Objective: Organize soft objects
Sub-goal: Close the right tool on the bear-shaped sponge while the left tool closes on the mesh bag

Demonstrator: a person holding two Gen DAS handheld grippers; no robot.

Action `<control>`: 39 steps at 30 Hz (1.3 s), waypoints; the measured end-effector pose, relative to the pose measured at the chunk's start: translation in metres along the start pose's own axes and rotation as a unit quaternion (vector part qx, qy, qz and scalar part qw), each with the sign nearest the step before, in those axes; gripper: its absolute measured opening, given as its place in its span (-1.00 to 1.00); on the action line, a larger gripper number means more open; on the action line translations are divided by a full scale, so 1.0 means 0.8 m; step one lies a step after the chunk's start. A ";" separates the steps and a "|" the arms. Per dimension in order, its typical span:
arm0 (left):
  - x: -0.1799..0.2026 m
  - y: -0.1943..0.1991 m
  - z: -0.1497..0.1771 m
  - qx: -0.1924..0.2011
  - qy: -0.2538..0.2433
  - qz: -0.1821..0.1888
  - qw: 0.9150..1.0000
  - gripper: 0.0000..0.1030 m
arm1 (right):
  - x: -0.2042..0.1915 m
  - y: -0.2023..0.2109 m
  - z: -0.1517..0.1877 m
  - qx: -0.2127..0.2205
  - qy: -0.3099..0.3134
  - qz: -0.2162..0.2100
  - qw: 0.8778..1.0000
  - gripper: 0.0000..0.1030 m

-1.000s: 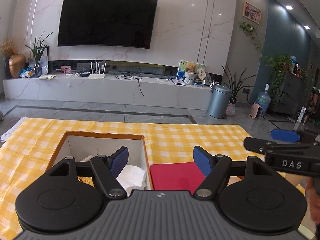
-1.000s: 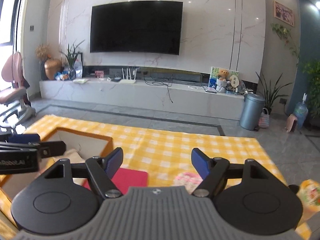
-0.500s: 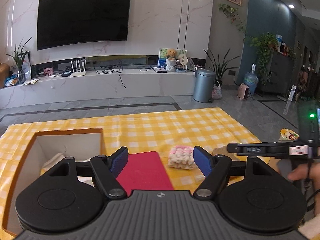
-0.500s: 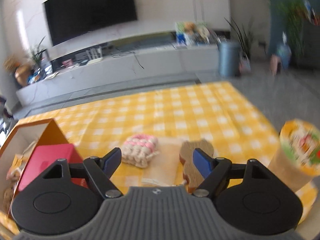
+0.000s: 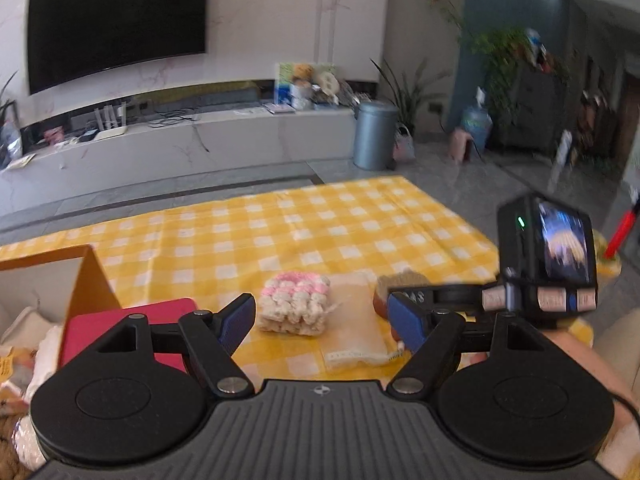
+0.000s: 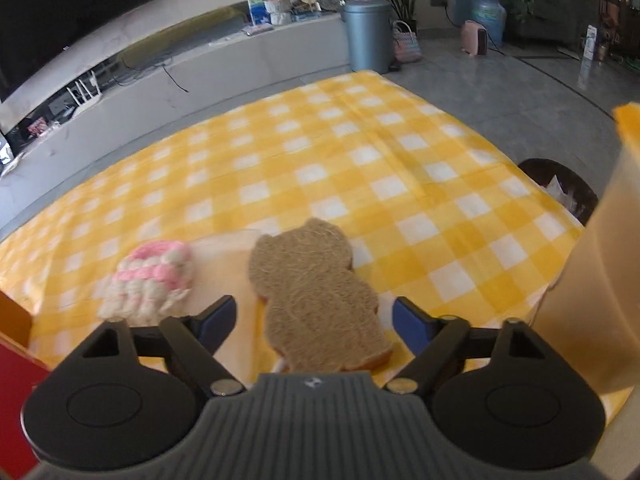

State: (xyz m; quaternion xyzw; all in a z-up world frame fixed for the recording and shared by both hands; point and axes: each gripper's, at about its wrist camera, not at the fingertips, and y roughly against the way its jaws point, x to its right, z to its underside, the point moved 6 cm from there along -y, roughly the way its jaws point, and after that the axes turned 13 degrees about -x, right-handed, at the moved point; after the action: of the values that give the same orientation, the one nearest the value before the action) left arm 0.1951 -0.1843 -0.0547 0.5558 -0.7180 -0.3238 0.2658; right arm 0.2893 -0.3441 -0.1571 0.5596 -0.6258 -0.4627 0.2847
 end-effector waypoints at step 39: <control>0.049 -0.043 0.045 -0.018 -0.020 -0.040 0.999 0.74 | 0.014 0.048 0.028 -0.013 0.058 0.030 0.998 0.53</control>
State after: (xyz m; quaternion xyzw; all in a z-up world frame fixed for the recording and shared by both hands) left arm 0.1805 -0.2222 -0.1036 0.5729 -0.6945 -0.3580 0.2476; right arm 0.2508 -0.3510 -0.1332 0.5628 -0.6183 -0.4294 0.3414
